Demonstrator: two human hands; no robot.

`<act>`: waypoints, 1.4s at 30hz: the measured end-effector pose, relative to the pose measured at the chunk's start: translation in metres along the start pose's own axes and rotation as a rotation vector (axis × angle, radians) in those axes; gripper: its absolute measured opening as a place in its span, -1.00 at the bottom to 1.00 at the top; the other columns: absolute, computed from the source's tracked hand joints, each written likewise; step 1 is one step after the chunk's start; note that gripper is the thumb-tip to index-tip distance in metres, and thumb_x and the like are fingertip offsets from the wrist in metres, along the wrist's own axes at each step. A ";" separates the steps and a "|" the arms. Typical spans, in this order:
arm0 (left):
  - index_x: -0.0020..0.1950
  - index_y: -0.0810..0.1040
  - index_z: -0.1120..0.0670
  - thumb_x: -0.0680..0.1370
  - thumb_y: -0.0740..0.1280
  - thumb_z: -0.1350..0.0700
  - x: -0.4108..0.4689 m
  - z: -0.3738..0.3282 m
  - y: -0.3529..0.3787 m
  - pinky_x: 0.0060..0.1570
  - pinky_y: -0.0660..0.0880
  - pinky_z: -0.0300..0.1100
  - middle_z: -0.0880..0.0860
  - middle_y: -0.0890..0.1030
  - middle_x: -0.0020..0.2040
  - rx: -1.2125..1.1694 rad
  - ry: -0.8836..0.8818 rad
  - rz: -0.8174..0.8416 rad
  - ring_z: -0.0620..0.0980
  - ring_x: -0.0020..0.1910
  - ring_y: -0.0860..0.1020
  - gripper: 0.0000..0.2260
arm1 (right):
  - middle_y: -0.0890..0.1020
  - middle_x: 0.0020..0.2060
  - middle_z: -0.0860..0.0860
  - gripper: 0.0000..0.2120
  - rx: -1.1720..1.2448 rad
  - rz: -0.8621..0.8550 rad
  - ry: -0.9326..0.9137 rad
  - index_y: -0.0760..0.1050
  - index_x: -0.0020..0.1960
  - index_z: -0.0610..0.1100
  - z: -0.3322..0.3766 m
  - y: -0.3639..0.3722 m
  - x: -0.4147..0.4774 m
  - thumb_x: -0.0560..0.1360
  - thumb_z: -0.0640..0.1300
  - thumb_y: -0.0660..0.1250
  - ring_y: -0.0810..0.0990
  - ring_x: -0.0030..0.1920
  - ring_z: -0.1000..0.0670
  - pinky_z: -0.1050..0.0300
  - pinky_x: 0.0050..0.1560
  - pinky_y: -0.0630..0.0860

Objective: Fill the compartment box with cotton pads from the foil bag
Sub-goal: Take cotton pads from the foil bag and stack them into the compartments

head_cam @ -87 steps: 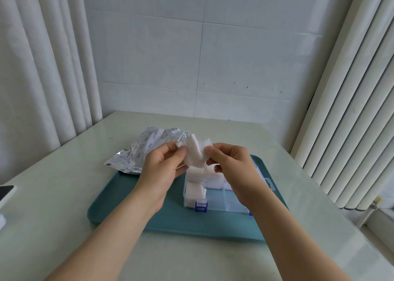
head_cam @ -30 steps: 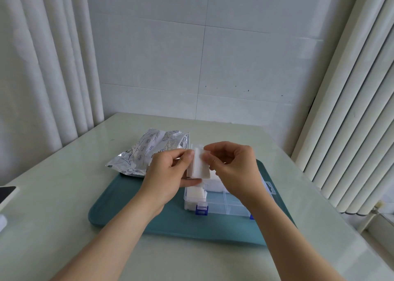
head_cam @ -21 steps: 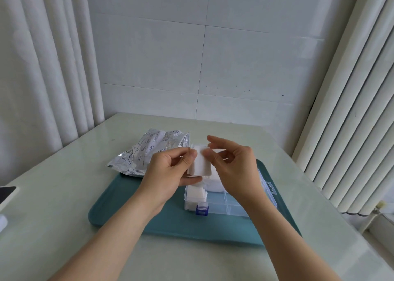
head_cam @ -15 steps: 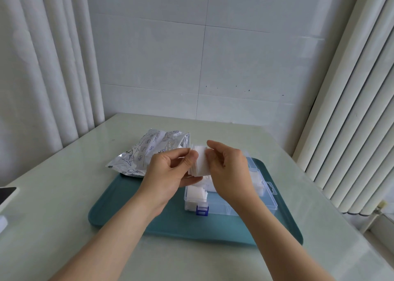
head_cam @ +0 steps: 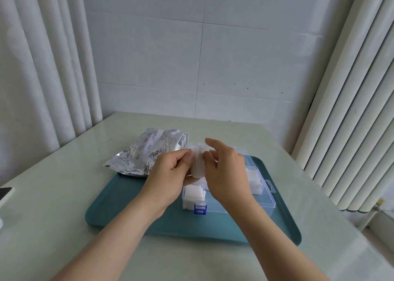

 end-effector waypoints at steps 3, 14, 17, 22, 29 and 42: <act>0.13 0.72 0.16 0.77 0.19 0.13 -0.001 -0.004 0.001 0.14 0.68 -0.04 0.13 0.76 0.02 0.015 0.006 -0.002 0.04 0.07 0.73 -0.70 | 0.63 -0.17 0.07 -0.62 -0.006 0.000 0.006 0.51 0.46 0.00 -0.001 -0.001 0.002 0.69 -0.22 0.19 0.59 -0.07 -0.04 0.17 -0.08 0.47; 0.45 0.59 -0.03 0.71 0.32 0.16 0.000 -0.011 -0.014 0.30 0.56 -0.13 -0.10 0.70 0.25 0.635 0.292 -0.193 -0.18 0.23 0.64 -0.69 | 0.61 0.05 0.08 -0.68 -0.085 -0.011 -0.142 0.60 0.24 0.02 -0.004 -0.001 0.008 0.61 -0.27 0.23 0.56 -0.01 0.11 0.18 0.03 0.55; 0.49 0.53 0.03 0.68 0.31 0.29 -0.005 -0.013 -0.003 0.27 0.52 -0.21 -0.05 0.66 0.29 0.759 0.349 -0.155 -0.13 0.25 0.60 -0.61 | 0.58 0.10 0.05 -0.68 -0.116 0.010 -0.187 0.60 0.27 -0.01 -0.005 0.000 0.006 0.63 -0.28 0.24 0.55 -0.01 0.08 0.17 0.03 0.54; 0.43 0.55 0.01 0.67 0.34 0.27 -0.005 -0.009 0.002 0.18 0.53 -0.26 -0.06 0.67 0.22 0.790 0.325 -0.106 -0.14 0.21 0.60 -0.66 | 0.68 0.14 0.03 -0.65 -0.163 0.129 -0.245 0.55 0.35 -0.06 -0.003 0.007 0.003 0.59 -0.28 0.33 0.60 0.07 -0.01 0.11 0.09 0.56; 0.23 0.61 0.03 0.65 0.39 0.28 -0.005 -0.011 -0.004 0.01 0.63 -0.11 -0.08 0.70 -0.01 0.734 0.362 -0.168 -0.13 -0.01 0.66 -0.78 | 0.67 0.06 0.02 -0.71 -0.262 0.267 -0.319 0.47 0.38 -0.07 0.000 0.012 0.000 0.68 -0.26 0.27 0.54 0.05 -0.13 0.00 0.00 0.45; -0.21 0.64 0.09 0.70 0.25 -0.03 -0.002 -0.012 -0.021 -0.30 0.45 -0.05 0.00 0.52 -0.49 0.858 0.172 -0.277 -0.03 -0.46 0.48 -0.63 | 0.69 -0.38 0.01 -0.82 0.049 0.572 0.178 0.56 0.18 0.01 -0.020 0.008 -0.006 0.59 -0.11 0.43 0.54 -0.46 0.14 0.34 -0.37 0.44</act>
Point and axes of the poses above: each hand's wrist, its own x-axis towards the middle knuckle, its own y-axis out of the palm, z = x × y, the point moved 7 cm from there along x, towards the middle knuckle
